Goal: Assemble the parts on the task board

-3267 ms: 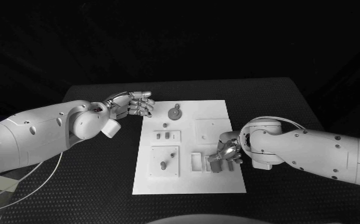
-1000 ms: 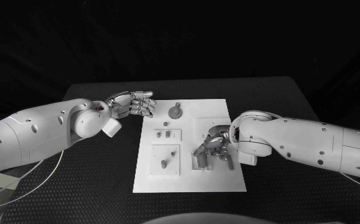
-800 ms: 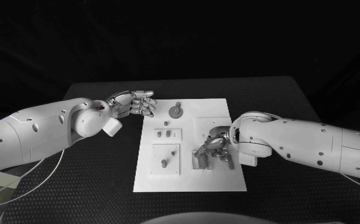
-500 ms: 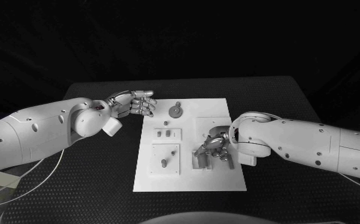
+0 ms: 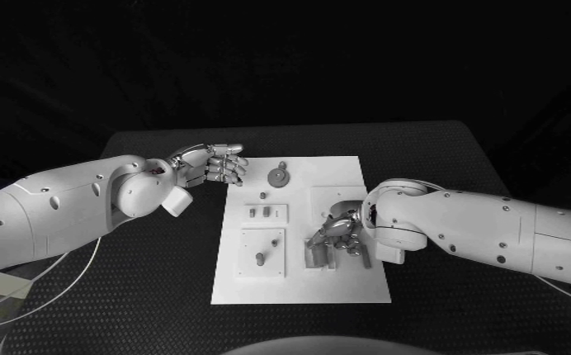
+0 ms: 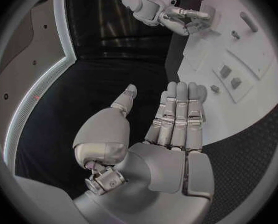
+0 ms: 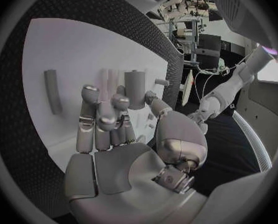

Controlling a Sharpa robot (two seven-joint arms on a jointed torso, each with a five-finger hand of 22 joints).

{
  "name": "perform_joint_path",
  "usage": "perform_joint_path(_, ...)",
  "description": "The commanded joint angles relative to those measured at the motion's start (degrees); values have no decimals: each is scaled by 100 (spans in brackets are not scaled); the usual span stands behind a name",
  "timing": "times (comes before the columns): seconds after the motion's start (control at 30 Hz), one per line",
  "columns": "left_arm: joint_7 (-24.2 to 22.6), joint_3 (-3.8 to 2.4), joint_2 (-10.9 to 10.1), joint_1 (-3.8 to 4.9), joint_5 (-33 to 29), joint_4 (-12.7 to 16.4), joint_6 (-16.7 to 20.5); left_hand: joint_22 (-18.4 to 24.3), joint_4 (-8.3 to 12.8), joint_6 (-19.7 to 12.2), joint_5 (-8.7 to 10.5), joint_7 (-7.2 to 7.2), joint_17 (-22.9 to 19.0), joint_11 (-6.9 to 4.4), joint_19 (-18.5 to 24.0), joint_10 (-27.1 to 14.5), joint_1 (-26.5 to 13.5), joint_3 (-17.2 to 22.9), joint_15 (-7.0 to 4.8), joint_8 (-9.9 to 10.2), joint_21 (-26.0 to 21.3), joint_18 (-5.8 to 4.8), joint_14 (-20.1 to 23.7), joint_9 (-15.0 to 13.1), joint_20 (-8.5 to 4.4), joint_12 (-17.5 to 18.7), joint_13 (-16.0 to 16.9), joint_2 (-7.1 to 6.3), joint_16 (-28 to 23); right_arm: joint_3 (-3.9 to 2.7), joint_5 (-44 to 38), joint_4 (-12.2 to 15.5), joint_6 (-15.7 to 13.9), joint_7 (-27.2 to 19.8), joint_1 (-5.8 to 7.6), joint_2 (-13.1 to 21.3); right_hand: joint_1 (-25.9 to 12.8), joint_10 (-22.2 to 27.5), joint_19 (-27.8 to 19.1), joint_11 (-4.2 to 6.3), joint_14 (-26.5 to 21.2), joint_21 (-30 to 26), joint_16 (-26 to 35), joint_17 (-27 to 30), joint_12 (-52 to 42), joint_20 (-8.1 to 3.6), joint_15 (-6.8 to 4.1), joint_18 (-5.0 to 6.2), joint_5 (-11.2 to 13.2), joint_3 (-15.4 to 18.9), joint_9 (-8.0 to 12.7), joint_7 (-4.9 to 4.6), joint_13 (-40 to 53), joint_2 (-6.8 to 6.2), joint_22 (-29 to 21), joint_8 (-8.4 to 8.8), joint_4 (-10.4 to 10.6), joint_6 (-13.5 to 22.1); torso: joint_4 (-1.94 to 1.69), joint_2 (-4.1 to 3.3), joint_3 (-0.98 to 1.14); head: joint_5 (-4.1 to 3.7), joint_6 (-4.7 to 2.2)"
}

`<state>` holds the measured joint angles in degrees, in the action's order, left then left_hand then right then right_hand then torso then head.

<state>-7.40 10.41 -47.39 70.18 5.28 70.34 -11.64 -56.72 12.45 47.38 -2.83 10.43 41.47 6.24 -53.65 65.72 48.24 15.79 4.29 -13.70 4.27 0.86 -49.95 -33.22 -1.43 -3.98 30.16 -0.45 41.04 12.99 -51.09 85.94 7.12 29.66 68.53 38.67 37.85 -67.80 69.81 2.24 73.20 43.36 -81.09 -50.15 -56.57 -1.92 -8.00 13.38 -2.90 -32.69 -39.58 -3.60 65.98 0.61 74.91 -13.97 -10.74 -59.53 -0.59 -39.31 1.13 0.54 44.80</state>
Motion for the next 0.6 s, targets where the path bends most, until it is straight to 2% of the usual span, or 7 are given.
perform_joint_path(0.03, -29, -3, 5, 3, 9, 20, -90, -8, -17, -14, 3, -11, 0, -8, 57, -16, -40, 21, 1, -32, -17, 7, 38, -9, 2, -1, 5, 2, -11, 8, 12, -19, 147, 14, -19, -13, -47, 1, 3, -19, -3, -7, 34, 4, 22, 5, -18, 162, 0, -20, 3, -77, -5, 13, 103, -2, 5, -34, 3, 0, -1, 7, 12)
perform_joint_path(0.2, -24, -3, 4, 3, 9, 19, -93, -8, -16, -14, 3, -11, 0, -8, 57, -16, -39, 21, 1, -32, -17, 7, 39, -9, 2, -1, 5, 1, -11, 9, 67, -42, 112, 11, -31, -16, -57, 4, 2, -20, -5, -10, 39, 6, 26, 2, -17, 162, 2, -36, 3, -78, -7, 3, 102, 1, 12, -31, 2, -1, 1, 17, 26)
perform_joint_path(0.23, -23, -3, 2, 3, 9, 18, -91, -8, -15, -14, 3, -10, 0, -9, 58, -16, -39, 22, 1, -32, -18, 7, 39, -9, 2, -1, 6, 0, -11, 9, 81, -41, 125, 9, -31, -19, -250, 37, -24, -34, -29, -31, 63, 13, 48, 10, -1, 153, -28, 46, 14, -95, -16, -266, 93, 32, 91, 20, 2, 0, 3, 21, 27)
perform_joint_path(0.6, -20, -3, 2, 3, 10, 19, -85, -8, -15, -13, 3, -10, 0, -9, 58, -16, -39, 22, 1, -32, -18, 7, 39, -9, 2, -2, 6, 0, -12, 11, 88, -61, 146, -6, -39, -41, -256, 40, -26, -33, -31, -34, 66, 13, 50, 8, 0, 158, -3, 39, 15, -96, -17, -271, 92, 33, 99, 22, 3, -2, 3, 29, 34)
